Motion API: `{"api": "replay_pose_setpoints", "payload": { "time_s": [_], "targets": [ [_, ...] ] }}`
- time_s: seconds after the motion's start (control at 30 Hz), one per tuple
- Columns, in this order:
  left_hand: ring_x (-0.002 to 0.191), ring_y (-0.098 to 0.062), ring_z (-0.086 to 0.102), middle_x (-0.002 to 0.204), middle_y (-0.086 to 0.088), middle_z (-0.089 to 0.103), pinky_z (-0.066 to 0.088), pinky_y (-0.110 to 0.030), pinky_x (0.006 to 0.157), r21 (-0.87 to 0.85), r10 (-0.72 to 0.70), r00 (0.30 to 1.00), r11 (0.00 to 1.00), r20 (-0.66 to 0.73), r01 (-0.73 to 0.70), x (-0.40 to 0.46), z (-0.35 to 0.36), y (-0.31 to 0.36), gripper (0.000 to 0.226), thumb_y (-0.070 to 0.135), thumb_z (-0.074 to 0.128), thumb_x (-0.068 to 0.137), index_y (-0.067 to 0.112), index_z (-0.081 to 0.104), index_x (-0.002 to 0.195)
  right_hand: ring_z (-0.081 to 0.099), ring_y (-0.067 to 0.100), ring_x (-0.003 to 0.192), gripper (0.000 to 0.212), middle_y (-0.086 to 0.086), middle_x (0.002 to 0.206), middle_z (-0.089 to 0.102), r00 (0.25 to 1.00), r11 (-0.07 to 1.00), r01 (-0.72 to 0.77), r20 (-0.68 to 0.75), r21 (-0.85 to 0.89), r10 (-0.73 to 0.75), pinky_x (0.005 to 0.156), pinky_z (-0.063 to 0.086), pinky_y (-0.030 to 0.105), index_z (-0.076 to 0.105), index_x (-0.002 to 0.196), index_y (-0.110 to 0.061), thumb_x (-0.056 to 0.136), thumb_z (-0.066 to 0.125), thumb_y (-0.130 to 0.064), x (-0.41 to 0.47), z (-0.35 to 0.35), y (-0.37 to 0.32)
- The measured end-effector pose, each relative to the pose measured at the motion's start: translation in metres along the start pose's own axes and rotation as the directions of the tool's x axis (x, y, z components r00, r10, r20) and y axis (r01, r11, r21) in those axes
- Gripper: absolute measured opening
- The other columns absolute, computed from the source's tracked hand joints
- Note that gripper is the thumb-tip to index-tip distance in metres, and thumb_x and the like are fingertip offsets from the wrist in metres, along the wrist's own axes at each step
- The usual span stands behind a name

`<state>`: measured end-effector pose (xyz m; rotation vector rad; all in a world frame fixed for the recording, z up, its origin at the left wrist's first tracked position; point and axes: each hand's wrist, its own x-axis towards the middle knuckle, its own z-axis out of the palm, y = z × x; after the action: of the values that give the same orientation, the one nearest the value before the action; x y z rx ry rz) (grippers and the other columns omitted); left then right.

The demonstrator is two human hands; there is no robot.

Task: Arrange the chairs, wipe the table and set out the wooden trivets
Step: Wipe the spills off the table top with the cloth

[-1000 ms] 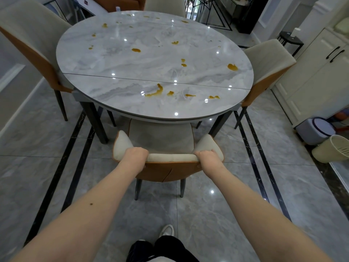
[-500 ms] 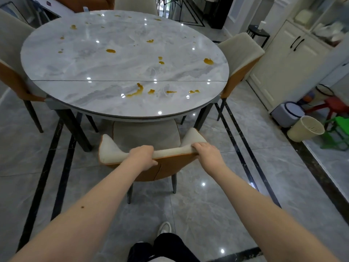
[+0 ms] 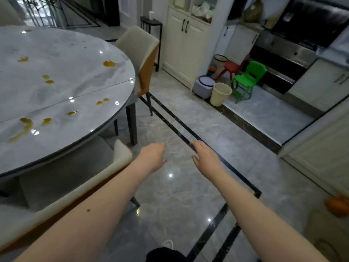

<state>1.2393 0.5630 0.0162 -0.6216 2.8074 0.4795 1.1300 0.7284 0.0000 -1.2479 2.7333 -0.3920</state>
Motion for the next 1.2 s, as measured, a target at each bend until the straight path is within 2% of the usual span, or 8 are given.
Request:
{"api": "replay_pose_setpoints", "payload": {
  "time_s": [0.17, 0.27, 0.43, 0.6, 0.77, 0.93, 1.07, 1.2],
  "targets": [
    [0.128, -0.024, 0.044, 0.143, -0.007, 0.044, 0.038, -0.032, 0.101, 0.012, 0.266, 0.964, 0.964, 0.026, -0.266, 0.049, -0.006, 0.08, 0.053, 0.033, 0.049, 0.096, 0.015, 0.033, 0.143, 0.052, 0.025, 0.117, 0.047, 0.005, 0.135, 0.049, 0.975, 0.979, -0.2, -0.09, 0.039, 0.202, 0.097, 0.042, 0.033, 0.042, 0.138, -0.013, 0.092, 0.055, -0.013, -0.016, -0.028, 0.072],
    [0.124, -0.025, 0.047, 0.137, -0.007, 0.05, 0.04, -0.033, 0.097, 0.013, 0.383, 0.924, 0.924, 0.013, -0.383, 0.072, -0.003, 0.131, 0.048, 0.031, 0.052, 0.094, 0.015, 0.039, 0.138, 0.051, 0.027, 0.119, 0.048, 0.006, 0.138, 0.048, 0.932, 0.943, -0.331, -0.144, 0.04, 0.333, 0.098, 0.042, 0.037, 0.044, 0.137, -0.012, 0.091, 0.056, -0.012, -0.039, -0.045, 0.107],
    [0.127, -0.024, 0.044, 0.14, -0.004, 0.047, 0.039, -0.036, 0.099, 0.022, 0.63, 0.769, 0.772, 0.107, -0.636, 0.087, 0.015, 0.23, 0.053, 0.033, 0.054, 0.093, 0.018, 0.037, 0.141, 0.048, 0.025, 0.125, 0.048, 0.006, 0.139, 0.047, 0.779, 0.821, -0.561, -0.268, 0.108, 0.567, 0.105, 0.038, 0.034, 0.047, 0.135, -0.012, 0.088, 0.057, -0.008, -0.107, -0.071, 0.156],
    [0.13, -0.025, 0.042, 0.144, -0.007, 0.042, 0.038, -0.034, 0.102, 0.014, 0.834, 0.497, 0.509, 0.242, -0.861, 0.074, 0.035, 0.322, 0.057, 0.033, 0.051, 0.095, 0.016, 0.03, 0.145, 0.045, 0.021, 0.127, 0.049, 0.005, 0.14, 0.046, 0.526, 0.595, -0.791, -0.338, 0.142, 0.78, 0.104, 0.033, 0.027, 0.043, 0.138, -0.013, 0.09, 0.055, -0.011, -0.189, -0.088, 0.162],
    [0.124, -0.026, 0.047, 0.139, -0.01, 0.046, 0.043, -0.037, 0.099, -0.036, 0.912, 0.144, 0.17, 0.384, -0.985, 0.031, 0.058, 0.387, 0.057, 0.036, 0.05, 0.095, 0.017, 0.029, 0.145, 0.04, 0.019, 0.132, 0.052, 0.0, 0.146, 0.041, 0.146, 0.244, -0.939, -0.363, 0.241, 0.92, 0.109, 0.033, 0.031, 0.039, 0.143, -0.019, 0.093, 0.054, -0.02, -0.269, -0.089, 0.134],
    [0.124, -0.024, 0.046, 0.139, -0.005, 0.047, 0.045, -0.04, 0.098, -0.173, 0.893, -0.159, -0.093, 0.421, -0.98, -0.036, 0.08, 0.415, 0.057, 0.032, 0.055, 0.093, 0.017, 0.033, 0.143, 0.047, 0.018, 0.125, 0.049, -0.001, 0.142, 0.045, -0.211, -0.077, -0.935, -0.368, 0.345, 0.906, 0.103, 0.038, 0.03, 0.04, 0.142, -0.019, 0.094, 0.052, -0.019, -0.329, -0.083, 0.066],
    [0.125, -0.022, 0.047, 0.142, -0.003, 0.045, 0.046, -0.035, 0.095, -0.263, 0.801, -0.412, -0.325, 0.434, -0.908, -0.108, 0.103, 0.413, 0.057, 0.034, 0.056, 0.093, 0.02, 0.033, 0.143, 0.045, 0.023, 0.129, 0.052, 0.005, 0.142, 0.046, -0.449, -0.295, -0.86, -0.344, 0.417, 0.825, 0.104, 0.036, 0.032, 0.04, 0.141, -0.015, 0.091, 0.054, -0.015, -0.376, -0.065, 0.001],
    [0.128, -0.023, 0.044, 0.145, -0.004, 0.042, 0.042, -0.036, 0.1, -0.333, 0.684, -0.584, -0.481, 0.436, -0.811, -0.185, 0.121, 0.404, 0.059, 0.033, 0.055, 0.092, 0.02, 0.031, 0.145, 0.049, 0.028, 0.124, 0.052, 0.01, 0.139, 0.048, -0.635, -0.458, -0.743, -0.296, 0.489, 0.714, 0.102, 0.039, 0.034, 0.042, 0.14, -0.012, 0.091, 0.056, -0.015, -0.418, -0.044, -0.068]
  ]
}}
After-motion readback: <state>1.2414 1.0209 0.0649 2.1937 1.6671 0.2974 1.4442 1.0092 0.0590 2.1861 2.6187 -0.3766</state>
